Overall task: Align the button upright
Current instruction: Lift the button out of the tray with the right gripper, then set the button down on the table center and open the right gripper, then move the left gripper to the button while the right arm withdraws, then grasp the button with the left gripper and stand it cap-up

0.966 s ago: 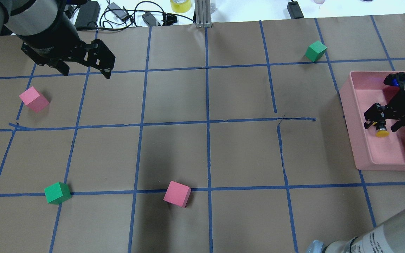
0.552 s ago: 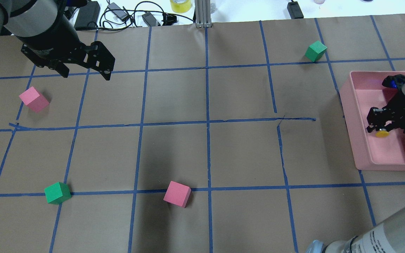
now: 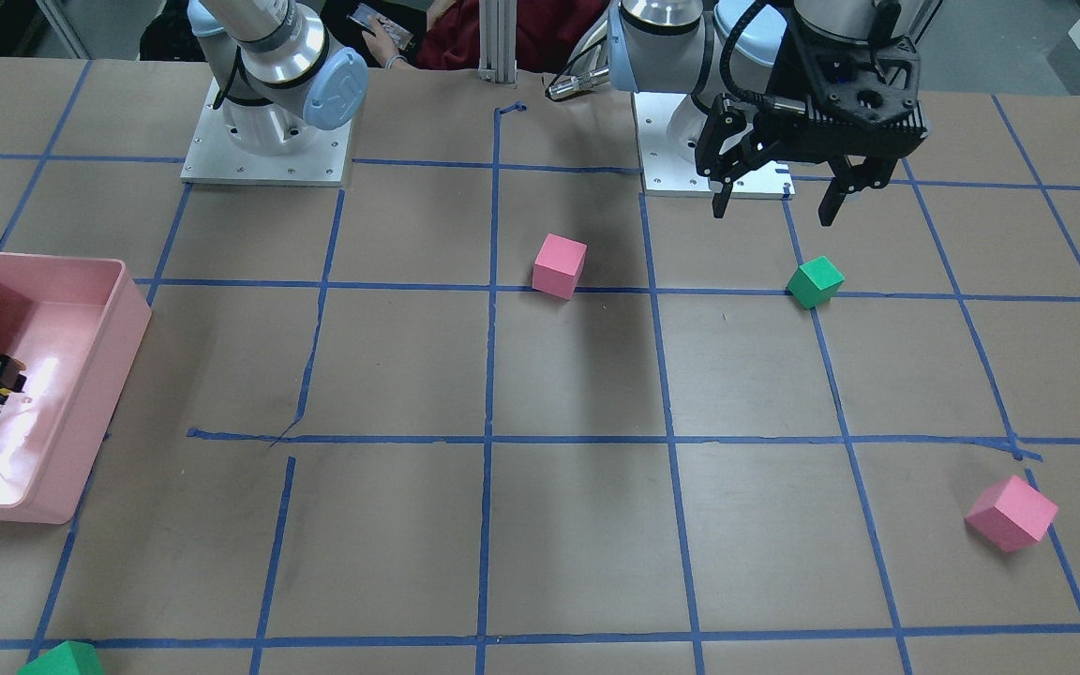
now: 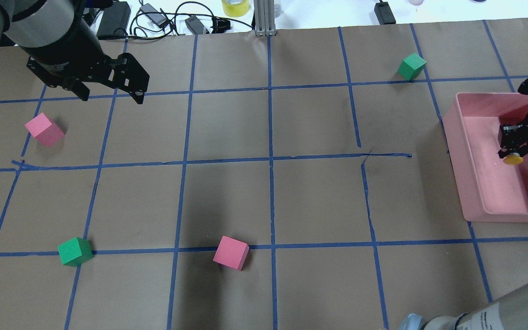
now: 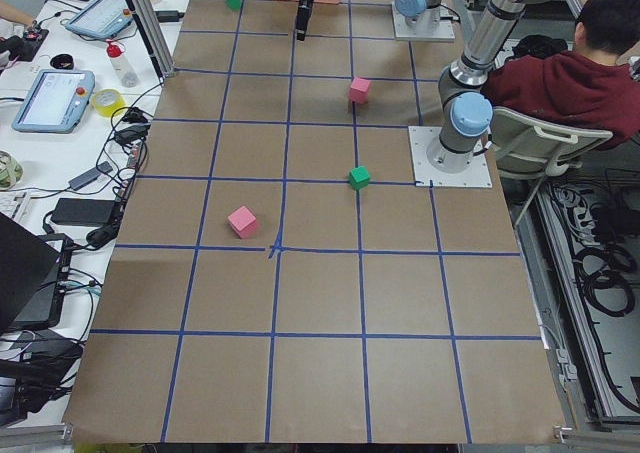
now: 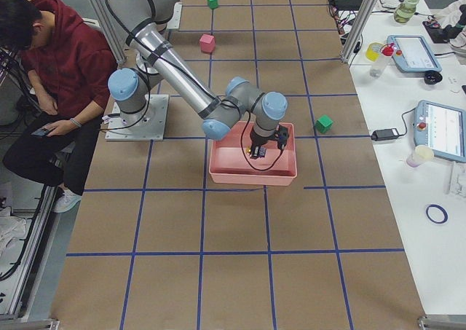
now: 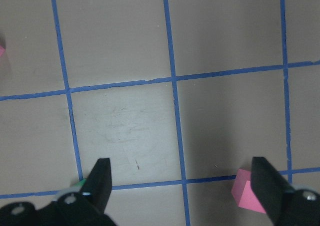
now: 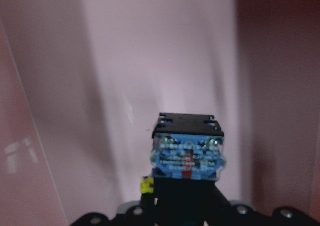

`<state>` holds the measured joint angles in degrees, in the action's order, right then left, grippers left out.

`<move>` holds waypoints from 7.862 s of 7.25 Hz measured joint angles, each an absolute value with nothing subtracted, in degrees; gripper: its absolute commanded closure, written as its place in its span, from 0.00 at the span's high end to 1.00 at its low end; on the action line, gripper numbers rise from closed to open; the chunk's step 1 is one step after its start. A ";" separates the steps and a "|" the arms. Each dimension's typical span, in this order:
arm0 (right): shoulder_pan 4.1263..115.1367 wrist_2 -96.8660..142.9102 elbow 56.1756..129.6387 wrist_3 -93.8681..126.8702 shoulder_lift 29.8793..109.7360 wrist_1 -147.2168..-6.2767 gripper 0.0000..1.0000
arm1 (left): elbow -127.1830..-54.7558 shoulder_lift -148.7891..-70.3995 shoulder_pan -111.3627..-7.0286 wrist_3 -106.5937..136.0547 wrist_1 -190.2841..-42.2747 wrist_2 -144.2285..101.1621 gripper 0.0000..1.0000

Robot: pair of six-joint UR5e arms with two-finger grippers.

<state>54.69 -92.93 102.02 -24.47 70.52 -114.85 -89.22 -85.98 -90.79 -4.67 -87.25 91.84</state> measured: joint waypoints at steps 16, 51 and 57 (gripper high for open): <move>104.02 -84.56 79.03 14.29 53.68 -120.92 0.00 | -89.35 -88.47 -88.76 -3.93 -86.34 88.21 1.00; 90.96 -90.54 84.64 -2.13 84.09 -86.68 1.00 | -110.69 -129.97 -109.33 15.95 14.28 97.03 0.00; 90.88 -91.41 85.62 -2.74 83.55 -87.24 1.00 | -87.98 -116.98 -110.79 20.11 -56.33 94.75 0.00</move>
